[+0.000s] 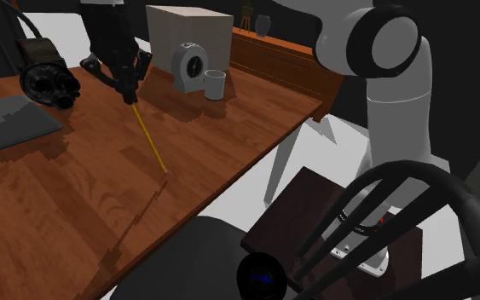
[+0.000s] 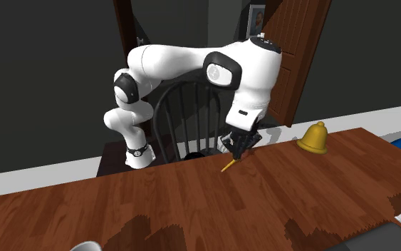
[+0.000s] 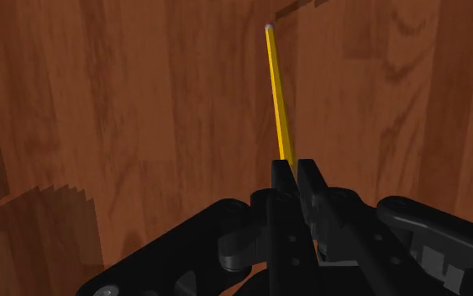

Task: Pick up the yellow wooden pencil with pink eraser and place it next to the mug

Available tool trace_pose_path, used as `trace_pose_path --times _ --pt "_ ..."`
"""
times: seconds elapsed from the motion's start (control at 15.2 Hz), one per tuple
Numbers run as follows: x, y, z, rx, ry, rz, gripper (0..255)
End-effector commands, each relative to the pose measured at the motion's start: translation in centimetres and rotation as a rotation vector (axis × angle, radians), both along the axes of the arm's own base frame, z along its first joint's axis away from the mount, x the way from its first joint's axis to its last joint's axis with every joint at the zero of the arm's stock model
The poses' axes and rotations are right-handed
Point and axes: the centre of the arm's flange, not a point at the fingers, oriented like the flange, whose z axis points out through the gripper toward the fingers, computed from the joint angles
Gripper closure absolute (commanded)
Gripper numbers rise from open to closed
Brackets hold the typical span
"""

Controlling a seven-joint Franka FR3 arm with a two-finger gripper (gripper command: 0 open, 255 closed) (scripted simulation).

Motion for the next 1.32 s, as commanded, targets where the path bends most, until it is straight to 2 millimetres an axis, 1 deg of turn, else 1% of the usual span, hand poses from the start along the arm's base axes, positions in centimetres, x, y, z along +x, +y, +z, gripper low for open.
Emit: trace_pose_path --times 0.0,1.25 --pt "-0.1 -2.7 0.0 0.000 0.000 -0.001 255" --pt "1.7 -27.7 0.0 0.000 0.000 -0.001 255"
